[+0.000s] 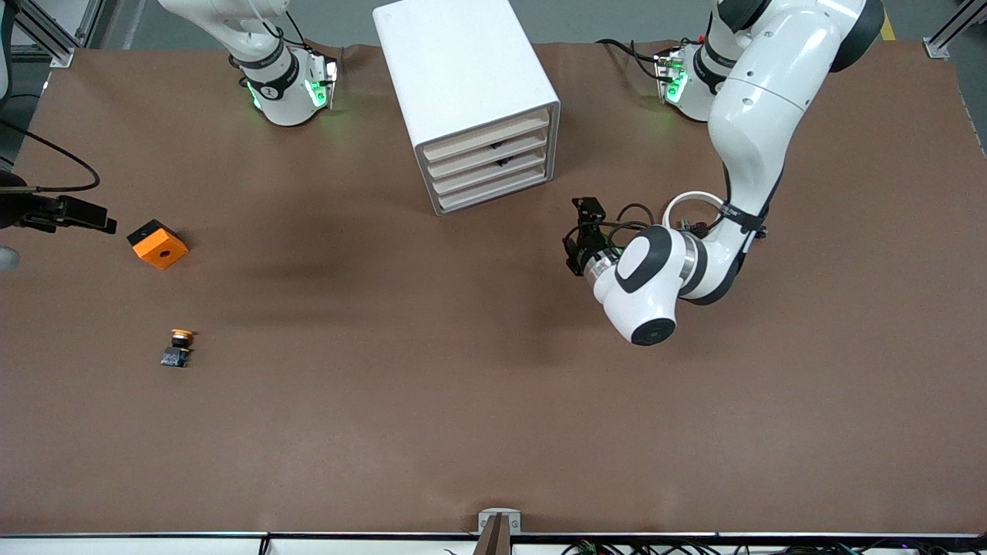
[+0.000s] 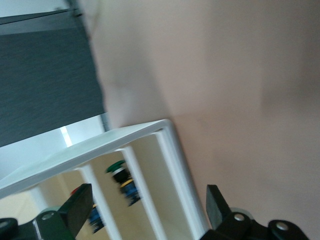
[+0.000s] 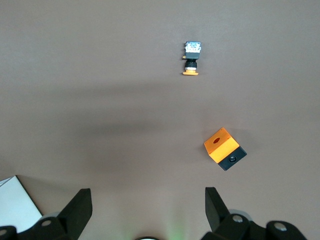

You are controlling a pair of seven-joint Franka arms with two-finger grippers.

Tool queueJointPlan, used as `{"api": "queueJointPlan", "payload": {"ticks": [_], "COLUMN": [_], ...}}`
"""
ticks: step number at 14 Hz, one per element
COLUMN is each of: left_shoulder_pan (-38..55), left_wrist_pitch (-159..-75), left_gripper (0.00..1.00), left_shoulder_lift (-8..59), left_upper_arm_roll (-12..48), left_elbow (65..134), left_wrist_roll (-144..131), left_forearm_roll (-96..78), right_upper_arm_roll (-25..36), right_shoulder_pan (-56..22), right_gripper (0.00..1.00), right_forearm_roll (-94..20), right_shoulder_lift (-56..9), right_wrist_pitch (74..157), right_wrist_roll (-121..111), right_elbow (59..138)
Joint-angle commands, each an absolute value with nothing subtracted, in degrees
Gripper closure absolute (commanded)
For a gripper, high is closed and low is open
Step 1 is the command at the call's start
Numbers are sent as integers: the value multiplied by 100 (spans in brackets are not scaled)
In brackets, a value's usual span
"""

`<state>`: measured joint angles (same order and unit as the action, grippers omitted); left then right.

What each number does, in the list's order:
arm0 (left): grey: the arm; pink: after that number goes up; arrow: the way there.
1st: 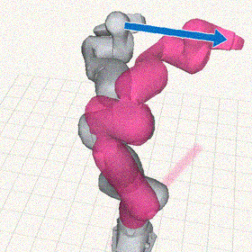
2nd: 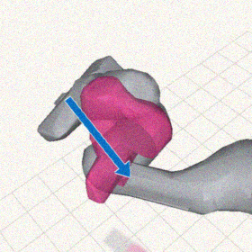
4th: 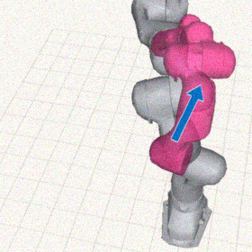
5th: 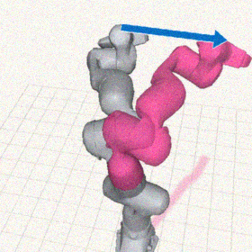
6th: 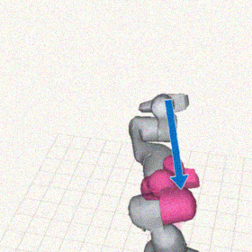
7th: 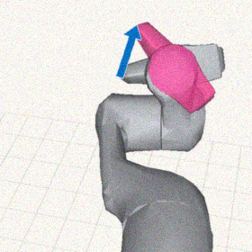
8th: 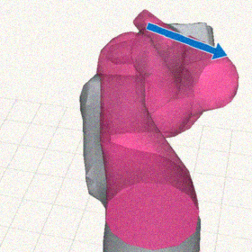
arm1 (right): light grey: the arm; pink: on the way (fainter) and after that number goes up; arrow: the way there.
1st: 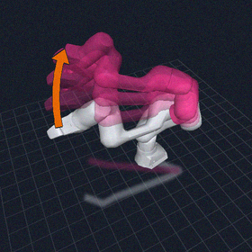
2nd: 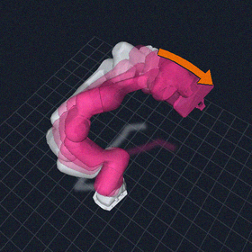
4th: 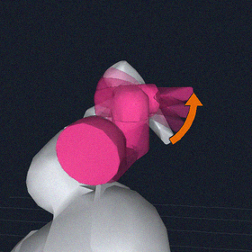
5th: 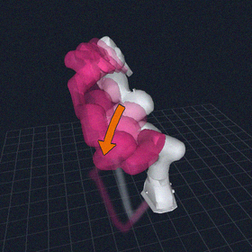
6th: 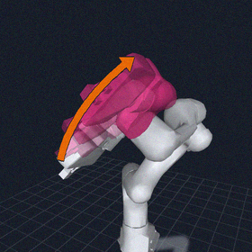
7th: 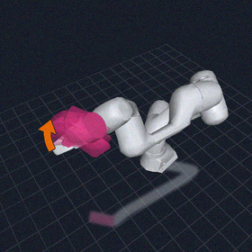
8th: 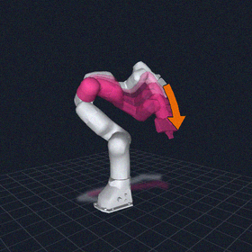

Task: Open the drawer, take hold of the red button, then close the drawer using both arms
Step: 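Grasp the top drawer's front edge with the left gripper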

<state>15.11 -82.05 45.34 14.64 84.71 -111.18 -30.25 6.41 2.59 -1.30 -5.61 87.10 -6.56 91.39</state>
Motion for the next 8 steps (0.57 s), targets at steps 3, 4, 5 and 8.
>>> {"api": "queueJointPlan", "payload": {"ticks": [3,4,5,8], "left_shoulder_pan": [1608,1635,1687,1723], "left_wrist_pitch": [-7420,-7253,-7190,-7032], "left_gripper": [0,0,0,35], "left_shoulder_lift": [4798,4825,4825,4930], "left_upper_arm_roll": [1538,1547,1547,1538], "left_elbow": [8410,8524,8604,8648], "left_wrist_roll": [-11811,-11952,-12058,-12400], "left_forearm_roll": [-3726,-3805,-3919,-4209], "right_upper_arm_roll": [624,624,624,615], "right_shoulder_pan": [334,360,421,387], "right_gripper": [0,0,0,0], "right_forearm_roll": [-62,52,96,97], "right_shoulder_lift": [-633,-685,-694,-694], "right_wrist_pitch": [8596,8604,8604,8613], "right_wrist_roll": [-729,-756,-756,-660], "right_elbow": [9053,9035,9035,9035]}}
